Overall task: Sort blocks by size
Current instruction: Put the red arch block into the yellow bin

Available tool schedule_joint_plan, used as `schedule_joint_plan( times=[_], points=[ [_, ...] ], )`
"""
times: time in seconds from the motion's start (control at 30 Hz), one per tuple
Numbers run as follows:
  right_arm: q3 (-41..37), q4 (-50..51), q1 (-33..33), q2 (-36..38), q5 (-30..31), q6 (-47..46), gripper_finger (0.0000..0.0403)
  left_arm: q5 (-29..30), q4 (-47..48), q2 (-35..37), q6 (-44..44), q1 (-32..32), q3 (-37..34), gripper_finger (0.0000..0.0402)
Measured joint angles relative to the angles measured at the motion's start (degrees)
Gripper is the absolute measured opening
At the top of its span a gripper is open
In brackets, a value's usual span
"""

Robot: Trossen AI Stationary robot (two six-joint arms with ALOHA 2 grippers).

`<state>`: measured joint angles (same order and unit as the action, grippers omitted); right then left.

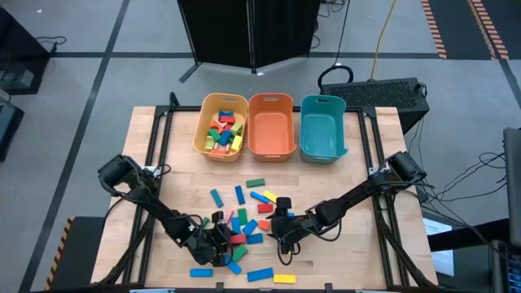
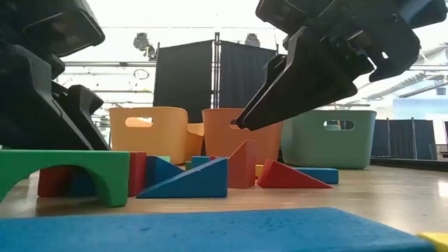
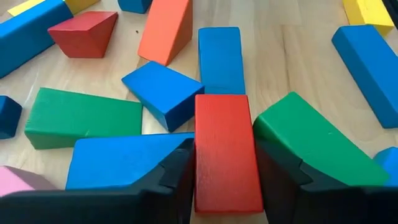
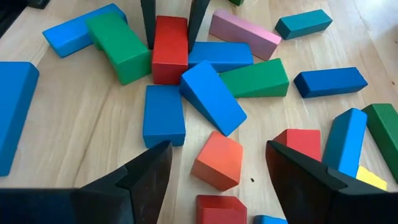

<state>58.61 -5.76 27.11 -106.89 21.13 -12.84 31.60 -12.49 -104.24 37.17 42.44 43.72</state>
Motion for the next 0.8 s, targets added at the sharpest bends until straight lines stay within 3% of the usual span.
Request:
schedule_joint_plan(
  times=[0.53,0.8],
  points=[
    [0.0,0.0,0.0,0.0,0.0,-0.2,0.0247,0.1,4.7,6.5,-0.1,-5.4,0.0,0.0139],
    [0.0,0.0,0.0,0.0,0.0,0.1,0.0247,0.2,17.1,15.9,-0.6,-9.4,0.0,0.0139]
  ],
)
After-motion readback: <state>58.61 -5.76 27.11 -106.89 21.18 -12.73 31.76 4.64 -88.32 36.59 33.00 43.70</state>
